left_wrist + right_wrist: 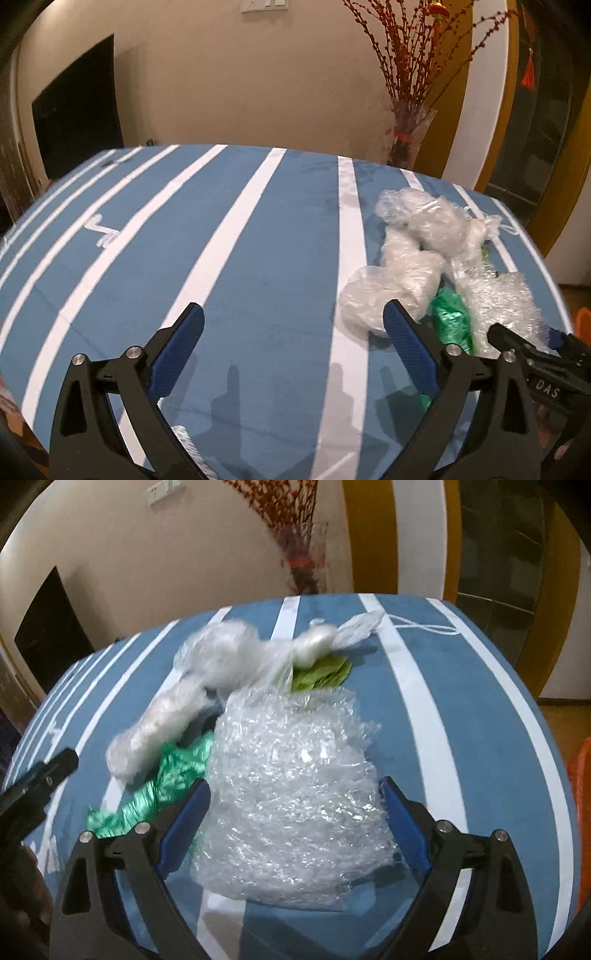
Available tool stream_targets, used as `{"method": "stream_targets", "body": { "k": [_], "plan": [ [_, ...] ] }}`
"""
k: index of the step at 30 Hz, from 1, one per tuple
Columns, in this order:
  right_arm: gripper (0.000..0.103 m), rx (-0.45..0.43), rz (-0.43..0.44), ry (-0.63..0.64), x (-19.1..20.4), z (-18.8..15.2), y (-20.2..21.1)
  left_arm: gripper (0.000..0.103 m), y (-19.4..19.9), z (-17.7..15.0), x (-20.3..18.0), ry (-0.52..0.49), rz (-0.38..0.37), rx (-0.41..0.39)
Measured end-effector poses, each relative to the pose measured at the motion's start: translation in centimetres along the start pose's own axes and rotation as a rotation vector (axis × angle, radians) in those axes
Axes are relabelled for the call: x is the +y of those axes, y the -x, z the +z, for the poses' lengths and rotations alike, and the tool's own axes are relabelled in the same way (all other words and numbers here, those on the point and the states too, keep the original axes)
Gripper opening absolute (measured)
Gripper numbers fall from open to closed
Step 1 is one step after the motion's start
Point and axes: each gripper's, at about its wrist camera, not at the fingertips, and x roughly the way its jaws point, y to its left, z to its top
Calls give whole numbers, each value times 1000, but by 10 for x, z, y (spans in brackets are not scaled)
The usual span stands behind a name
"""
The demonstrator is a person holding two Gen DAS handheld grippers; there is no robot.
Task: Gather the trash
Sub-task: 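Move both grippers back over the trash pile on the table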
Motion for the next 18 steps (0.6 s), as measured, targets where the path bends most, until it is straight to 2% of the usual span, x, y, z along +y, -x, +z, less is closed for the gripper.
{"method": "stream_targets", "body": {
  "k": [3,6,11,13,15,18],
  "plan": [
    [64,11,13,9,-7,-6,5,97,-3,-1,0,-5,-7,9],
    [55,1,-4,10,-18,-11,13,97,-5,1,0,3,-31,16],
    [50,-22,-61,-1,-44,-19,30,97,-9,7,-11,-4,-85,19],
    [44,-28,-78,-12,-53,-20,35,97,-13,11,-20,-20,-108,22],
    [33,-35,-89,-26,-62,-21,39,97,-17,14,-30,-43,-120,24],
    [25,-59,-102,-43,-72,-21,47,97,-28,19,-49,-99,-129,35]
  ]
}}
